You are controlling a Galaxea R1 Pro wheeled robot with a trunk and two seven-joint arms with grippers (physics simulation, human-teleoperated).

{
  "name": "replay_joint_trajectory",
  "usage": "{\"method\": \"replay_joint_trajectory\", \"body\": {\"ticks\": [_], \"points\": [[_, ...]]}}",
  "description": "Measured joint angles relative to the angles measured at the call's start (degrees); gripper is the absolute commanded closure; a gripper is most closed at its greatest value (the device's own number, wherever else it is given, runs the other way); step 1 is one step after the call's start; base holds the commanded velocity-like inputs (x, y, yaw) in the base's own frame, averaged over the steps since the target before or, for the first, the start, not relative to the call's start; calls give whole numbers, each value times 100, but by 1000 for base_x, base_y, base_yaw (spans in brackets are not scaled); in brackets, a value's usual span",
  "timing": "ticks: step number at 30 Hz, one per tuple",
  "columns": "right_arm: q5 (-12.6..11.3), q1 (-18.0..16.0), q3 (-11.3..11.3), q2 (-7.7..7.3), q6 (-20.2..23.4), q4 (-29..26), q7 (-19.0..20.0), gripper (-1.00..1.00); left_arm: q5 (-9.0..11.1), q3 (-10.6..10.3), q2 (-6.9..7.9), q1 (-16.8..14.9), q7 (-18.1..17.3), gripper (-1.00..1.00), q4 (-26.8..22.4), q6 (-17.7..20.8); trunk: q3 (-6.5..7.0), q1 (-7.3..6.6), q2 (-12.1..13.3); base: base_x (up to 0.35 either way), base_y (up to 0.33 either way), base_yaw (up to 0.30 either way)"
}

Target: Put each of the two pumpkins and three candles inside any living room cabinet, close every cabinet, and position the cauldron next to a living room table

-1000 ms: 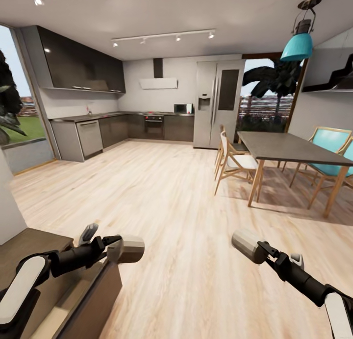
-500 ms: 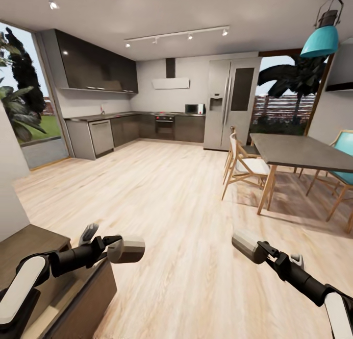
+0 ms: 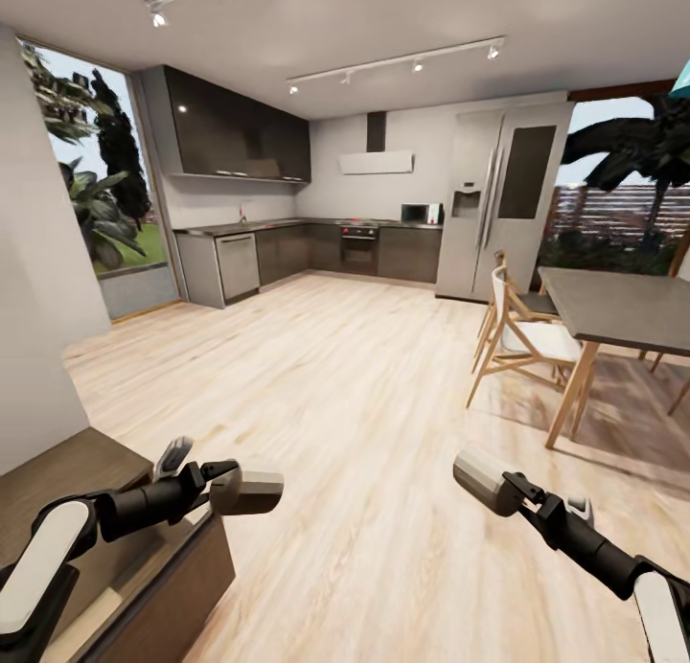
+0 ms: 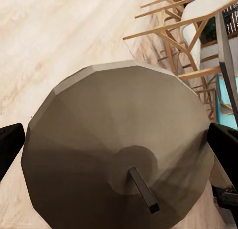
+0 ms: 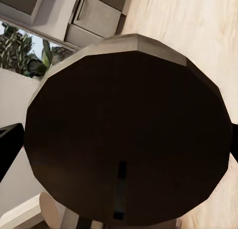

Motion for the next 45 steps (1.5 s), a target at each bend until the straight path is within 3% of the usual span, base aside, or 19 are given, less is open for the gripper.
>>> {"method": "replay_joint_trajectory", "body": {"ticks": [11, 45], "points": [[16, 0, 0, 7, -6, 1, 1, 100, 16, -1, -2, 0, 1, 100, -1, 0, 0, 2, 0, 210, -139, 271], [50, 0, 50, 12, -12, 3, -9, 100, 5, -14, -9, 0, 2, 100, 0, 1, 0, 3, 0, 3, -35, 271]]}}
